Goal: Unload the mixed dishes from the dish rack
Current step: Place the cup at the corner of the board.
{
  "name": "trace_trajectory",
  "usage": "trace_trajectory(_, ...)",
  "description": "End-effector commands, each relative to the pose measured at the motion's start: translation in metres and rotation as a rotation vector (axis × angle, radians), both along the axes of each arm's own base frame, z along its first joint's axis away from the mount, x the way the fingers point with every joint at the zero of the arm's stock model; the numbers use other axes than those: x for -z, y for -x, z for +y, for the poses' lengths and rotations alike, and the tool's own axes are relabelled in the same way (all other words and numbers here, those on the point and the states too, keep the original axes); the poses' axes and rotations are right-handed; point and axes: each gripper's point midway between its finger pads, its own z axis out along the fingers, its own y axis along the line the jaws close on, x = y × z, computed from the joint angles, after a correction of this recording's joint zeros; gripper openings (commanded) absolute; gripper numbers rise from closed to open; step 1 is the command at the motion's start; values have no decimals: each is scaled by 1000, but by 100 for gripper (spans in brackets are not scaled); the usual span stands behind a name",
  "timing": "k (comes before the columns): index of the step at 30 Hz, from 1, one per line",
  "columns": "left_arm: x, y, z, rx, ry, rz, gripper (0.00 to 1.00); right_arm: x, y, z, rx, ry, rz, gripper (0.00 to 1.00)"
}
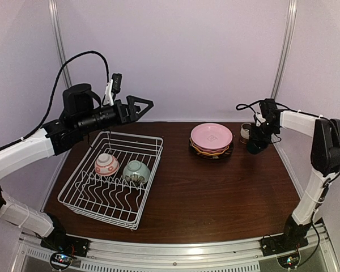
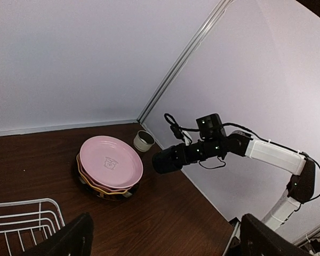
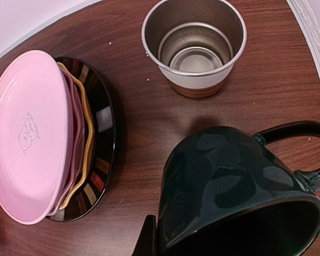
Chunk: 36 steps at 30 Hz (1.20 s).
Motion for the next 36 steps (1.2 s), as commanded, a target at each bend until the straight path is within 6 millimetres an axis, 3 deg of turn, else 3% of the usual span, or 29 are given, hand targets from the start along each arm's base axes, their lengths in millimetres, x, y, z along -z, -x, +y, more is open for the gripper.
trace_trajectory(1,-4,1,7,-19,3,-16,97,-16,-23,-2,-3,5,-66,4)
trace_trajectory(14,2,0,9,-36,-19,-10,97,6,-36,-4,11,-12,-15,11)
trace_trajectory(20,3,-1,10,-42,-26,-9,97,7,-37,0,9,-35,-8,22)
trace_trajectory(32,5,-4,12,-58,-70,4,97,-7,-37,3,3,-60,-33,33)
trace_trajectory(36,4,-6,16,-80,-103,5,97,-27,-33,3,4,-67,-78,46)
